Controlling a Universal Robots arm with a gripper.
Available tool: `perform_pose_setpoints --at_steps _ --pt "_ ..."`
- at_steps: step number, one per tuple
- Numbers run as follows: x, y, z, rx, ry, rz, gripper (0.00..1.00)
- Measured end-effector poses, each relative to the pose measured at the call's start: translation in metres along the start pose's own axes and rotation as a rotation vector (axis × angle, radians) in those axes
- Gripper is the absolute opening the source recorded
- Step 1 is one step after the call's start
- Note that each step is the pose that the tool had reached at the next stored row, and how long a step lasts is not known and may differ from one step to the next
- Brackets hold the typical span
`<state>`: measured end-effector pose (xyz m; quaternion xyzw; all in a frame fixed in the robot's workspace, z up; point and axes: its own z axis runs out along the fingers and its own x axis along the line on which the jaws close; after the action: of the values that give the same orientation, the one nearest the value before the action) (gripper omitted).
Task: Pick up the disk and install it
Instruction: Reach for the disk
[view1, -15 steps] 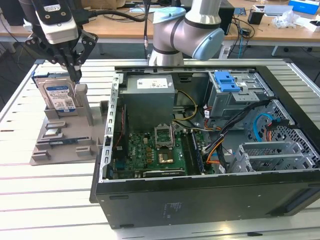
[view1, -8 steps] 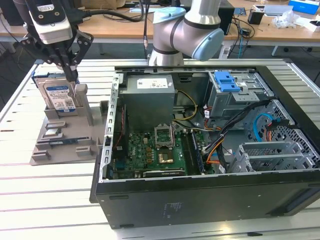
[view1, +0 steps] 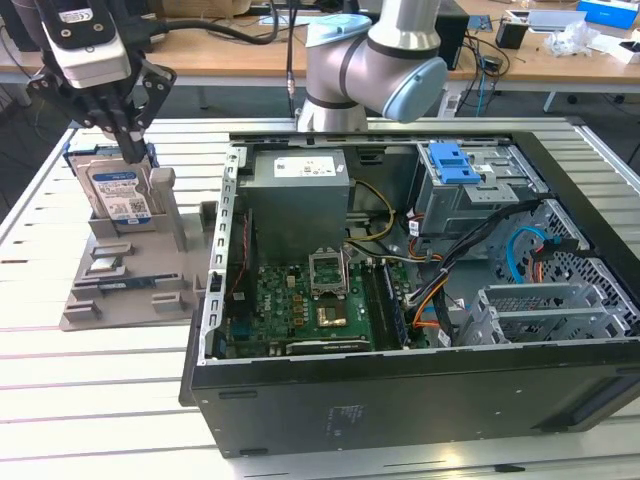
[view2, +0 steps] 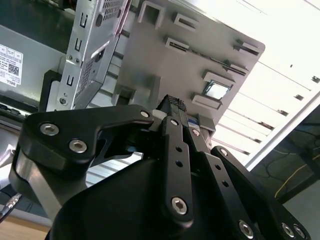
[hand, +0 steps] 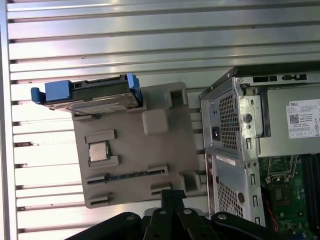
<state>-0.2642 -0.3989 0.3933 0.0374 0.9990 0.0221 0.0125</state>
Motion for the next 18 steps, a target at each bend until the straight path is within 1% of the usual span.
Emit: perform_pose_setpoints --at_steps 3,9,15,18 --pt "0.0061 -0.0005 -0.0002 0.0000 0.0000 0.000 0.11" --pt "0.0135 -0.0010 -0.0003 0.0000 0.0000 0.000 0.11" --pt "0.0229 -0.0017 -0.0006 0.0000 0.0000 0.000 0.11" --pt "0.0261 -0.0019 -0.0007 0.0000 0.0000 0.000 0.11"
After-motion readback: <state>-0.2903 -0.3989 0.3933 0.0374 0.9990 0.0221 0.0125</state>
